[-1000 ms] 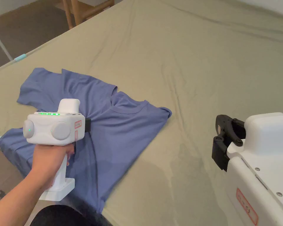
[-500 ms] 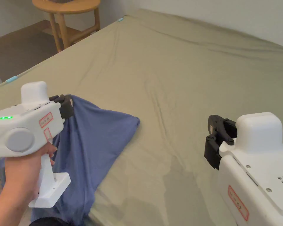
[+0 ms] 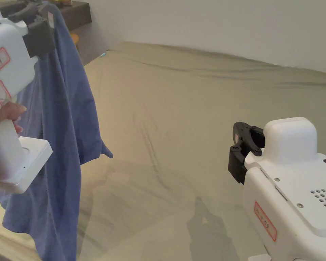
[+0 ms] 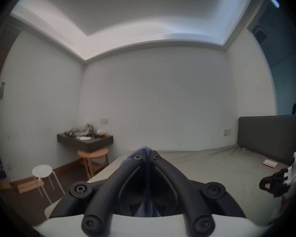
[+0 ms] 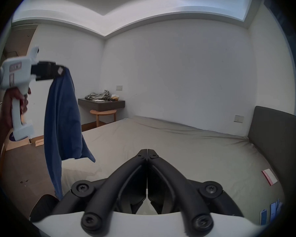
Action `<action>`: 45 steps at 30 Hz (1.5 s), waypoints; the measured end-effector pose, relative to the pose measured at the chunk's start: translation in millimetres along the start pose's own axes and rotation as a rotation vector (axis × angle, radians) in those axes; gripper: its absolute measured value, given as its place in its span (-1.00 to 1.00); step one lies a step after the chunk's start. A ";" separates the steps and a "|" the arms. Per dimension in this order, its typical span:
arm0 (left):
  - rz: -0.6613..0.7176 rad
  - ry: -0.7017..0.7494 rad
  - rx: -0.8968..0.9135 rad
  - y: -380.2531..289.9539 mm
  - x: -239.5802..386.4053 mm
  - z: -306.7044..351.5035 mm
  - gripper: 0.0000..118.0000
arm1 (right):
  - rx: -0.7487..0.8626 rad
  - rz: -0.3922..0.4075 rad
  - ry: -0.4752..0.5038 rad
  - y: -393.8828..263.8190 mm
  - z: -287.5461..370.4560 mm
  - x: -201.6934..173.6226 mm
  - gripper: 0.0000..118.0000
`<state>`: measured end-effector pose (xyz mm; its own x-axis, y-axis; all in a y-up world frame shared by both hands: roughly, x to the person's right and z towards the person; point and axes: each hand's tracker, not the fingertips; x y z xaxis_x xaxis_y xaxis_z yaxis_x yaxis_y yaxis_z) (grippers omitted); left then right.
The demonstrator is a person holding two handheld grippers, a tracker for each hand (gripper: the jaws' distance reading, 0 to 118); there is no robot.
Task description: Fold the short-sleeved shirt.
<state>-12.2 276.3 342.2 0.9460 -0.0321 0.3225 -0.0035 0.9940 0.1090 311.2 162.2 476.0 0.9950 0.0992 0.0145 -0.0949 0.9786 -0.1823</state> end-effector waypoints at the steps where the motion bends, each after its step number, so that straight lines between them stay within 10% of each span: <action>1: -0.008 -0.014 0.012 9.5 7.3 -1.0 -1.00 | 0.006 0.000 -0.018 0.1 4.2 5.1 -0.97; 19: -0.221 -0.506 0.010 1.3 264.2 -107.3 -1.00 | -0.035 -0.027 -0.387 -27.7 72.4 127.2 -0.97; 28: -0.435 -0.578 -0.458 -195.5 381.9 -194.8 -1.00 | -0.152 -0.089 -0.463 -74.0 62.3 174.5 -0.97; 38: -0.409 -0.477 -0.936 -373.9 365.2 -190.9 -0.99 | -0.257 -0.119 -0.485 -110.7 53.7 196.6 -0.97; 41: -0.321 -0.444 -0.916 -361.6 348.7 -187.6 -0.59 | -0.264 -0.110 -0.475 -109.9 54.3 193.5 -0.97; 44: -0.255 -0.440 -0.871 -331.1 328.9 -183.3 0.85 | -0.259 -0.085 -0.462 -103.2 54.4 188.0 -0.97; 45: -0.232 -0.444 -0.834 -318.3 320.2 -180.0 0.98 | -0.254 -0.077 -0.457 -99.3 54.7 186.1 -0.97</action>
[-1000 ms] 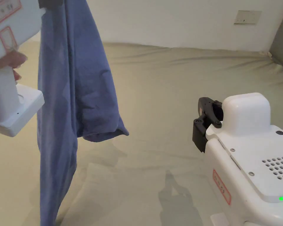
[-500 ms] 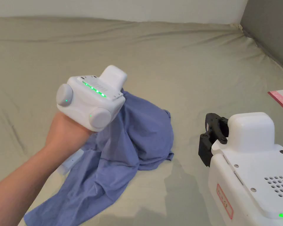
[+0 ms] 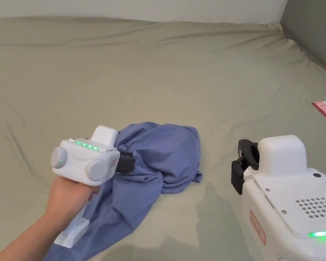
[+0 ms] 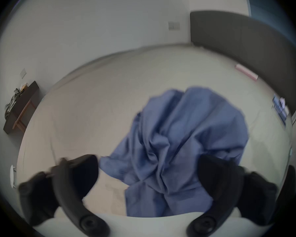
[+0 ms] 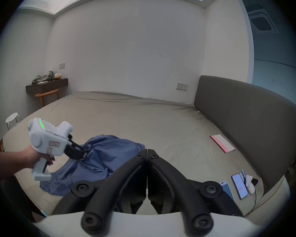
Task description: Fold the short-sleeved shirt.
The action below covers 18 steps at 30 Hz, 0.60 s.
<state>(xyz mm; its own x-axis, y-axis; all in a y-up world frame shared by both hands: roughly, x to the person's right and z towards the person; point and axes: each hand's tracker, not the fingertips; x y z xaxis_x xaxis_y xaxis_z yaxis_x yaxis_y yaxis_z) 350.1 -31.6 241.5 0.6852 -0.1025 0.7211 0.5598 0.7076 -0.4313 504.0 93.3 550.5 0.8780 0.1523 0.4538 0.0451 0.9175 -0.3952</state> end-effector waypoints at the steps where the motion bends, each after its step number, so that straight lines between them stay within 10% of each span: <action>1: 0.015 -0.008 0.058 3.2 -6.9 18.6 0.94 | 0.008 0.006 0.005 3.7 2.1 -1.4 -0.97; 14: 0.193 0.233 0.642 5.7 -37.5 287.5 0.88 | 0.264 0.106 0.056 81.5 51.0 -49.7 -0.97; 18: 0.168 0.318 0.683 -14.0 -23.8 313.2 0.15 | 0.307 0.121 0.073 85.4 63.7 -75.1 -0.97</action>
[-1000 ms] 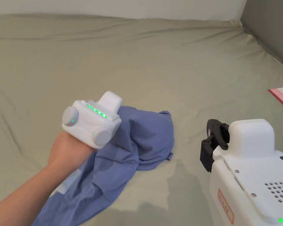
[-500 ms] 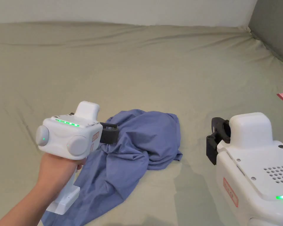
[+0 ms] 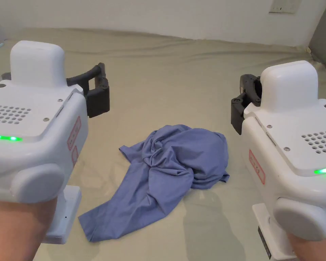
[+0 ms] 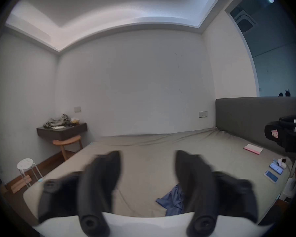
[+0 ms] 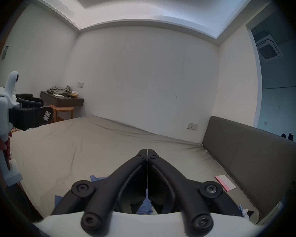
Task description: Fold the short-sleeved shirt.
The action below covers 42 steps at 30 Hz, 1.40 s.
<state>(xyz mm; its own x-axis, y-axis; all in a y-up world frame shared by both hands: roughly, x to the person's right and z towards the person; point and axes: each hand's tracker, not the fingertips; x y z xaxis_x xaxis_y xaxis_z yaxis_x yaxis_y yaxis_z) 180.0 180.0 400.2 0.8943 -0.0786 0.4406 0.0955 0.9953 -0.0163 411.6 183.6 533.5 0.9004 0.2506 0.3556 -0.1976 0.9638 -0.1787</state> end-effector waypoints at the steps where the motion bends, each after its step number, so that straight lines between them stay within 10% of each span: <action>1: -0.012 0.012 0.000 -2.0 2.1 3.9 -0.35 | 0.008 0.002 0.005 0.8 2.2 -5.0 -0.97; 5: -0.034 0.029 0.006 -15.7 7.3 16.6 -1.00 | 0.028 0.027 0.022 0.1 7.8 -24.9 -0.97; 20: -0.115 0.021 0.013 -29.2 14.4 15.7 -1.00 | 0.010 0.042 0.039 -6.6 1.0 -36.9 -0.97; 34: -0.093 -0.213 -0.723 -192.2 16.9 -43.0 -1.00 | -0.147 0.014 0.036 -61.5 -17.9 -10.6 -0.97; 36: -0.059 -0.216 -0.807 -221.8 16.6 -50.3 -0.70 | -0.178 0.005 0.034 -71.1 -19.5 -4.9 -0.97; 40: -0.044 -0.214 -0.918 -268.5 21.8 -64.0 0.94 | -0.233 0.005 0.023 -90.0 -20.0 4.9 -0.97; 42: -0.051 -0.196 -0.910 -279.9 25.0 -67.9 0.93 | -0.262 0.010 0.013 -99.0 -19.1 9.9 -0.97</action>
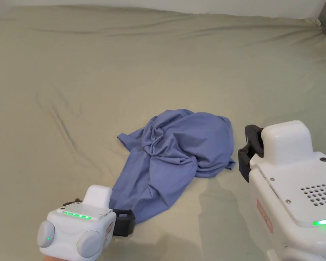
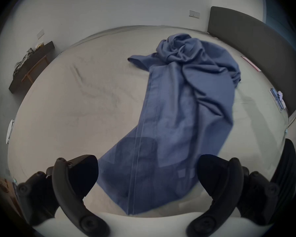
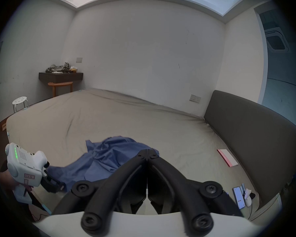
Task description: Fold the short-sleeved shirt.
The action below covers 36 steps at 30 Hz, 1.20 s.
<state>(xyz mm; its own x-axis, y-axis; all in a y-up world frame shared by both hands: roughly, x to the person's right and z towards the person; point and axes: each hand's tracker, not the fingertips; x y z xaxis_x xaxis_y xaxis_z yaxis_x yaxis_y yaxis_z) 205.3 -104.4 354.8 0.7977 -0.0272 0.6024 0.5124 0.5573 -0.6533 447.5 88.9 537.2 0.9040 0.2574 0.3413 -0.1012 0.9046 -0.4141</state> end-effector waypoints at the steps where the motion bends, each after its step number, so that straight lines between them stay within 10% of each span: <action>1: 0.004 0.012 0.000 0.2 0.6 -3.9 0.93 | -0.014 0.001 -0.005 -3.7 -0.8 2.5 -0.97; 6: -0.007 -0.015 -0.010 1.2 6.5 -8.4 0.59 | -0.072 0.001 -0.030 -21.8 -6.0 14.4 -0.97; 11: -0.045 -0.040 0.059 13.0 11.0 17.7 -0.88 | -0.132 0.009 -0.029 -30.8 -23.4 21.9 -0.97; 15: 0.058 -0.068 0.166 27.8 -8.0 46.5 -0.88 | -0.226 -0.048 0.017 -37.4 -62.5 31.0 -0.91; 17: 0.087 -0.067 0.205 32.5 -20.9 62.7 -0.88 | -0.304 -0.080 0.054 -43.9 -93.0 36.1 -0.32; 19: 0.127 -0.068 0.243 36.5 -34.6 78.0 -0.88 | -0.397 -0.090 0.094 -57.5 -132.3 39.0 0.70; 20: 0.136 -0.061 0.251 37.4 -40.7 85.7 -0.88 | -0.431 -0.103 0.090 -65.8 -152.4 42.3 0.83; 28: 0.153 -0.012 0.263 28.7 -56.7 97.5 -0.88 | -0.650 -0.244 0.157 -125.3 -268.8 46.3 0.84; 36: 0.156 0.003 0.192 16.4 -55.0 77.3 -0.88 | -0.617 -0.170 0.174 -121.3 -289.1 22.1 0.66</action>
<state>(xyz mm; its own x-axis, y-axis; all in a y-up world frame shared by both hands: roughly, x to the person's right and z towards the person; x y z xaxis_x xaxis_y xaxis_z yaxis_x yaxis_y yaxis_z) 145.3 -29.6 346.5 0.8635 0.0693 0.4995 0.3133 0.7025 -0.6390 599.9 -113.4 351.1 0.9455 0.0231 0.3247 0.2584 0.5534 -0.7918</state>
